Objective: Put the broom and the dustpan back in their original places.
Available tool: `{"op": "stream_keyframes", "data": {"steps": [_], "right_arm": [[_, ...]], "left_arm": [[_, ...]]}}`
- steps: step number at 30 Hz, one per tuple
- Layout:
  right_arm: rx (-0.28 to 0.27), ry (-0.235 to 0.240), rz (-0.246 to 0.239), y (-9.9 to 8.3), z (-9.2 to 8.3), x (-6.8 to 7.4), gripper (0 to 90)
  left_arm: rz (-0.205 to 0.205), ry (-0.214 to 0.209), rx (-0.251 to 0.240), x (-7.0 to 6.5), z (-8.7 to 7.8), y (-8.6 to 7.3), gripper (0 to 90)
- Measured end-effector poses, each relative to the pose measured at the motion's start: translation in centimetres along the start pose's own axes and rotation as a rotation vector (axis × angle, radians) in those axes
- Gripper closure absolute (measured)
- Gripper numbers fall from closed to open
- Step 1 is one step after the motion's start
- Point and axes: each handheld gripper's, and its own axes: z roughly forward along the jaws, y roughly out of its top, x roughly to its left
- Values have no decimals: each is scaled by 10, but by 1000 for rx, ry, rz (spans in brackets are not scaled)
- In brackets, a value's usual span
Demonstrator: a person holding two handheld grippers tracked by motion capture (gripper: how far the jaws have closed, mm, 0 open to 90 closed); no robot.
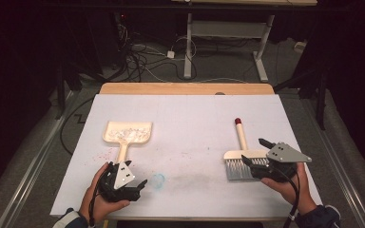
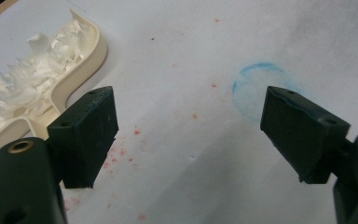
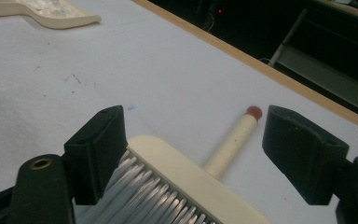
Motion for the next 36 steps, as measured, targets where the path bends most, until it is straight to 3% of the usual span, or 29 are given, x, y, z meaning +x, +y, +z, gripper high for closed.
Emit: {"op": "stream_keyframes", "data": {"steps": [21,29,33,36], "right_arm": [[2,-24,31,-33,-16,-3,225],[37,-40,68,-57,-21,-2,225],[87,-36,43,-67,-20,1,222],[80,-36,44,-67,-22,1,222]], "left_arm": [[-7,-3,3,3,2,0,184],[-23,-9,-9,6,3,1,184],[-20,-7,-6,7,3,-2,184],[-23,-3,-6,7,1,-4,184]]}}
